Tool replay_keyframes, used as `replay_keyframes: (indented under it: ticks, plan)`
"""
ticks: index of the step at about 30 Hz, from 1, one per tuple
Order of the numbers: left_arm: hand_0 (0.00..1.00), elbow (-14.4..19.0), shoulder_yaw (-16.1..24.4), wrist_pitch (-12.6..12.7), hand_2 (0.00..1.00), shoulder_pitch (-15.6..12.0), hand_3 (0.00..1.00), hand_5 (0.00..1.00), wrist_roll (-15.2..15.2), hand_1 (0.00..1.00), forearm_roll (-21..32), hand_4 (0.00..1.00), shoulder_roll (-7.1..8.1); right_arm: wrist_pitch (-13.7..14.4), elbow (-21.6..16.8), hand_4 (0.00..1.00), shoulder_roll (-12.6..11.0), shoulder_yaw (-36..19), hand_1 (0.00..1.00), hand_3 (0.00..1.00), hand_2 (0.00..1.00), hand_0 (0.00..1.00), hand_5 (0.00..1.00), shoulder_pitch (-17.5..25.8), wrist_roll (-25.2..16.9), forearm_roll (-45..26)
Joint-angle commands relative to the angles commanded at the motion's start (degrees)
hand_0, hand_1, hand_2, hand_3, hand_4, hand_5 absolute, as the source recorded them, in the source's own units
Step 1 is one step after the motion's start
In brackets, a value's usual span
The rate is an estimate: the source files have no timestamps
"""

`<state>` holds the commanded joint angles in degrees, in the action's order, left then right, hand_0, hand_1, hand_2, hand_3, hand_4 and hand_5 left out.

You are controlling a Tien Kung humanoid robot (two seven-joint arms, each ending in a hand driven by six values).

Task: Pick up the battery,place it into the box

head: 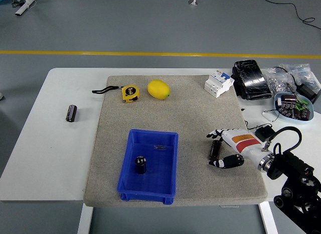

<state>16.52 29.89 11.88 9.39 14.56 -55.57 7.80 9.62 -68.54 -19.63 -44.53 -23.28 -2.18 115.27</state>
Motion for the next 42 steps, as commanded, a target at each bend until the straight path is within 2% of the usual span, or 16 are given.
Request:
replay_keyframes:
  ticks: [10, 11, 15, 16, 22, 23, 28, 29, 35, 40, 41, 42]
  plan:
    - [0.676, 0.0, 0.0, 0.0, 0.671, 0.0, 0.645, 0.677, 0.0, 0.623, 0.0, 0.665, 0.03, 1.3, 1.1, 0.958, 0.6, 1.4, 0.599, 0.776, 0.730, 0.465, 0.343, -0.2, -0.7, -1.4]
    - [0.676, 0.0, 0.0, 0.0, 0.668, 0.0, 0.645, 0.677, 0.0, 0.623, 0.0, 0.666, 0.03, 1.4, 1.2, 0.931, 0.7, 1.5, 0.576, 0.731, 0.710, 0.419, 0.339, -0.2, -0.8, -1.5]
    - [0.676, 0.0, 0.1, 0.0, 0.668, 0.0, 0.645, 0.677, 0.1, 0.623, -0.1, 0.666, 0.03, 1.9, 1.5, 0.931, 0.8, 1.8, 0.576, 0.731, 0.710, 0.419, 0.339, -0.3, -1.0, -1.8]
    - [0.676, 0.0, 0.0, 0.0, 0.669, 0.0, 0.645, 0.677, 0.1, 0.621, -0.1, 0.666, 0.03, 2.0, 1.5, 0.888, 0.8, 1.8, 0.541, 0.667, 0.697, 0.396, 0.326, -0.4, -1.0, -1.8]
    - [0.676, 0.0, -0.1, 0.0, 0.669, 0.1, 0.645, 0.677, 0.0, 0.621, 0.0, 0.666, 0.05, 3.2, 1.4, 0.888, 0.8, 1.9, 0.541, 0.667, 0.697, 0.396, 0.326, -0.5, -1.3, -2.1]
    - [0.676, 0.0, -0.1, 0.0, 0.669, 0.1, 0.645, 0.677, 0.0, 0.621, 0.1, 0.666, 0.06, 3.3, 1.4, 0.852, 0.8, 1.9, 0.515, 0.625, 0.688, 0.370, 0.315, -0.5, -1.3, -2.1]
    - [0.676, 0.0, 0.0, 0.0, 0.669, 0.1, 0.645, 0.677, 0.1, 0.621, -0.1, 0.666, 0.07, 3.5, 1.4, 0.852, 0.8, 1.9, 0.515, 0.625, 0.688, 0.370, 0.315, -0.4, -1.3, -2.2]
    - [0.676, 0.0, 0.0, 0.0, 0.669, 0.0, 0.645, 0.677, 0.1, 0.621, -0.1, 0.666, 0.07, 3.5, 1.4, 0.826, 0.8, 1.9, 0.503, 0.611, 0.684, 0.357, 0.305, -0.4, -1.3, -2.2]
    - [0.676, 0.1, 0.2, -0.1, 0.669, -0.1, 0.645, 0.677, 0.2, 0.623, -0.4, 0.666, 0.06, 3.6, 1.4, 0.836, 0.7, 1.9, 0.500, 0.615, 0.684, 0.355, 0.304, -0.3, -1.3, -2.2]
    - [0.676, 0.1, 0.3, -0.1, 0.669, -0.2, 0.645, 0.677, 0.3, 0.623, -0.5, 0.666, 0.04, 2.6, 0.7, 0.836, 0.4, 1.5, 0.500, 0.615, 0.684, 0.355, 0.304, 0.0, -1.1, -1.7]
    - [0.676, 0.1, 0.3, -0.1, 0.671, -0.2, 0.644, 0.677, 0.3, 0.624, -0.5, 0.666, 0.04, 2.2, 0.3, 0.854, 0.3, 1.3, 0.550, 0.647, 0.700, 0.427, 0.296, 0.0, -1.0, -1.3]
    - [0.676, 0.1, 0.3, -0.1, 0.671, -0.2, 0.644, 0.677, 0.3, 0.624, -0.5, 0.666, 0.04, 1.8, -0.1, 0.854, 0.2, 1.2, 0.550, 0.647, 0.700, 0.427, 0.296, 0.0, -0.9, -1.1]
